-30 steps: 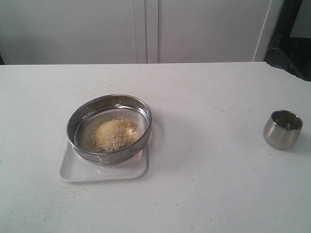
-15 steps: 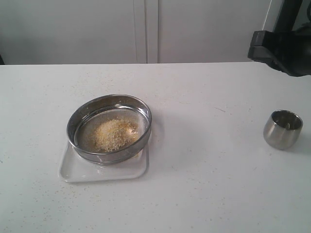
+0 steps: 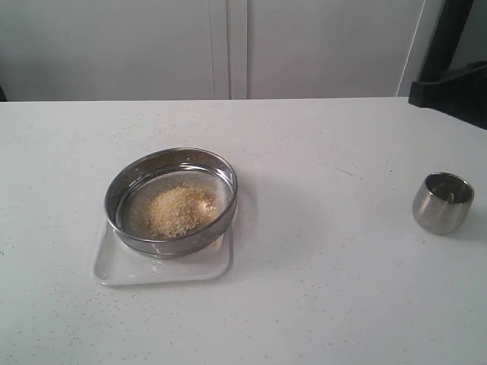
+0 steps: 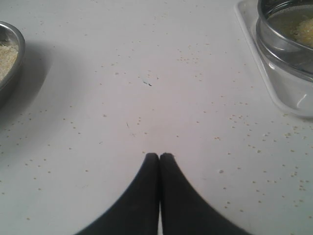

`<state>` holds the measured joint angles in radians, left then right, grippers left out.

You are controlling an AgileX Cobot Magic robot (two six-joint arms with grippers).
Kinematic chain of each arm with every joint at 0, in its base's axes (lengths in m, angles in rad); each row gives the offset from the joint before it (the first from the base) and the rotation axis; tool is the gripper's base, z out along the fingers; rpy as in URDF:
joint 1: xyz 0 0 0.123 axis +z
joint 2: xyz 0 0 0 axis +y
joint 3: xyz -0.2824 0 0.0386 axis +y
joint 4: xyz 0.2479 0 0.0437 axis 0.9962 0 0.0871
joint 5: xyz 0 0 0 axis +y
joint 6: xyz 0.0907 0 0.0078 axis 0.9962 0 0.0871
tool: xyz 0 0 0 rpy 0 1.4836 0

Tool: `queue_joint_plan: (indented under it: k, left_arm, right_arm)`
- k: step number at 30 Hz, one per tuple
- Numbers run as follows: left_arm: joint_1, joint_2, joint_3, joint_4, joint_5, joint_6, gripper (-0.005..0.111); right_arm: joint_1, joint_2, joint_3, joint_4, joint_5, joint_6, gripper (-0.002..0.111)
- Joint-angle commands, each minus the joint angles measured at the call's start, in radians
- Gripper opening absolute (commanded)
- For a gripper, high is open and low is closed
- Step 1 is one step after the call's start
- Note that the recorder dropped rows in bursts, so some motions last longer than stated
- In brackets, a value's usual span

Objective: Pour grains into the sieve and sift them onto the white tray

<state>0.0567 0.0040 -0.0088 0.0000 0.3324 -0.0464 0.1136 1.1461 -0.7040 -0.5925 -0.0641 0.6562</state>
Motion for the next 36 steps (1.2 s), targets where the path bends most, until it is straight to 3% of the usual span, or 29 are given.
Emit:
queue_joint_plan:
  k: [1, 6, 20, 36]
  left_arm:
    - [0.0, -0.004, 0.009, -0.006, 0.008, 0.0, 0.0]
    - [0.0, -0.004, 0.009, -0.006, 0.008, 0.0, 0.0]
    - [0.0, -0.004, 0.009, -0.006, 0.008, 0.0, 0.0]
    - [0.0, -0.004, 0.009, -0.006, 0.008, 0.0, 0.0]
  right_arm:
    - [0.06, -0.063, -0.018, 0.168, 0.193, -0.204, 0.0]
    - [0.131, -0.123, -0.022, 0.426, 0.34, -0.49, 0.0]
    - [0.145, -0.149, -0.066, 0.5, 0.746, -0.554, 0.0]
    - [0.145, -0.149, -0.062, 0.562, 0.772, -0.607, 0.0]
